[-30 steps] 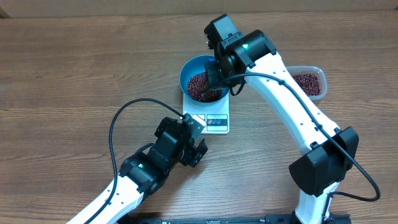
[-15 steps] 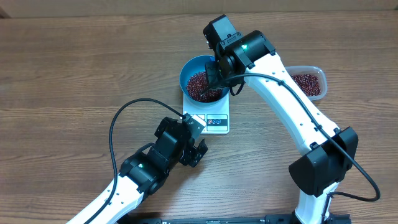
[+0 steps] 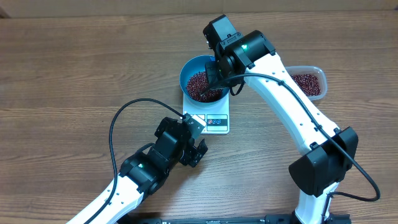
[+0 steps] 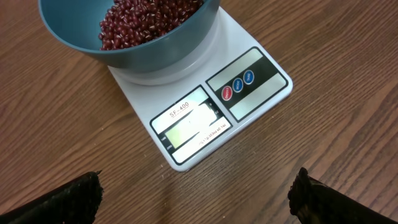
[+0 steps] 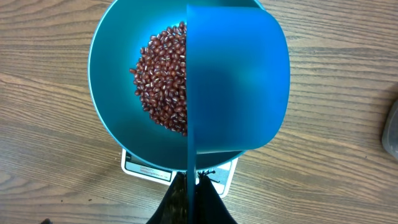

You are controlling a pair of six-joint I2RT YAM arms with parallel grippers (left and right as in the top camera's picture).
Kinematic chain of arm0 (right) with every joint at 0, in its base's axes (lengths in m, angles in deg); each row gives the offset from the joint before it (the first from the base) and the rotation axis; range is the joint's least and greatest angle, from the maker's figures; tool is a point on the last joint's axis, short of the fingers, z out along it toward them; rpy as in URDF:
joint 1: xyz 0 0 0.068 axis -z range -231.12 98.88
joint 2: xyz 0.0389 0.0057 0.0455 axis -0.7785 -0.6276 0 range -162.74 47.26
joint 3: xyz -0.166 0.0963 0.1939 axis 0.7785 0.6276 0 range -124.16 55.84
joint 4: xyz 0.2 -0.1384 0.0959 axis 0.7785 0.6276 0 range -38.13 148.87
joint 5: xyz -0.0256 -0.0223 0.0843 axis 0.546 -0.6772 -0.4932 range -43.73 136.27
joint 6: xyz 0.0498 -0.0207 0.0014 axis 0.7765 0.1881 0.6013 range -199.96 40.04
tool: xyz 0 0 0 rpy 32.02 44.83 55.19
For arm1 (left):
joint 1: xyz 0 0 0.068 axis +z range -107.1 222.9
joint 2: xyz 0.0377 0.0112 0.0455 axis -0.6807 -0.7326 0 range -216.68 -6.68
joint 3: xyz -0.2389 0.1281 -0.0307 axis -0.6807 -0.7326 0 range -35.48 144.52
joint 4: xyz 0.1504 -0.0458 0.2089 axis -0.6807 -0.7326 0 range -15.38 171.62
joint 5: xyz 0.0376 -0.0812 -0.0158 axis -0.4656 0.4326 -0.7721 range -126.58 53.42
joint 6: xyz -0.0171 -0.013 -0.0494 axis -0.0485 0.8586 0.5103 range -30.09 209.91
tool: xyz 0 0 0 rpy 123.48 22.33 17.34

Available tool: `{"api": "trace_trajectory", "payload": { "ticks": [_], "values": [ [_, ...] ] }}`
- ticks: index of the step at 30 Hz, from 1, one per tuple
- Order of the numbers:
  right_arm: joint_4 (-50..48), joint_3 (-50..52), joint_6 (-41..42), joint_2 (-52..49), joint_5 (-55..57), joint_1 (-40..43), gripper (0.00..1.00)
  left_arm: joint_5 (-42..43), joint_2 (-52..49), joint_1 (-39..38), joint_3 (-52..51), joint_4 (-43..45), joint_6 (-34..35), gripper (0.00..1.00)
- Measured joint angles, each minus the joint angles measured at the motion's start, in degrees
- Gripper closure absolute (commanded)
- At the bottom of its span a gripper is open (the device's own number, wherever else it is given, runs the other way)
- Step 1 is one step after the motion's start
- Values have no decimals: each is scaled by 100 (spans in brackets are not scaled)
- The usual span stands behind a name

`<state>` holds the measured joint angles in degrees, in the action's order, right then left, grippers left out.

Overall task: Scoop item into bowl and weigh 150g on scale
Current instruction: 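Tilt the scoop with the right gripper to pour beans into the bowl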

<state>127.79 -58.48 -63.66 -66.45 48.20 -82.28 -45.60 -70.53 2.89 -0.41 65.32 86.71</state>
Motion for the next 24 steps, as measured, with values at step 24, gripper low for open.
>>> {"api": "trace_trajectory", "payload": {
  "ticks": [24],
  "values": [
    [109,0,0,0,2,0,96,0,0,0,0,0,0,1]
  ]
}}
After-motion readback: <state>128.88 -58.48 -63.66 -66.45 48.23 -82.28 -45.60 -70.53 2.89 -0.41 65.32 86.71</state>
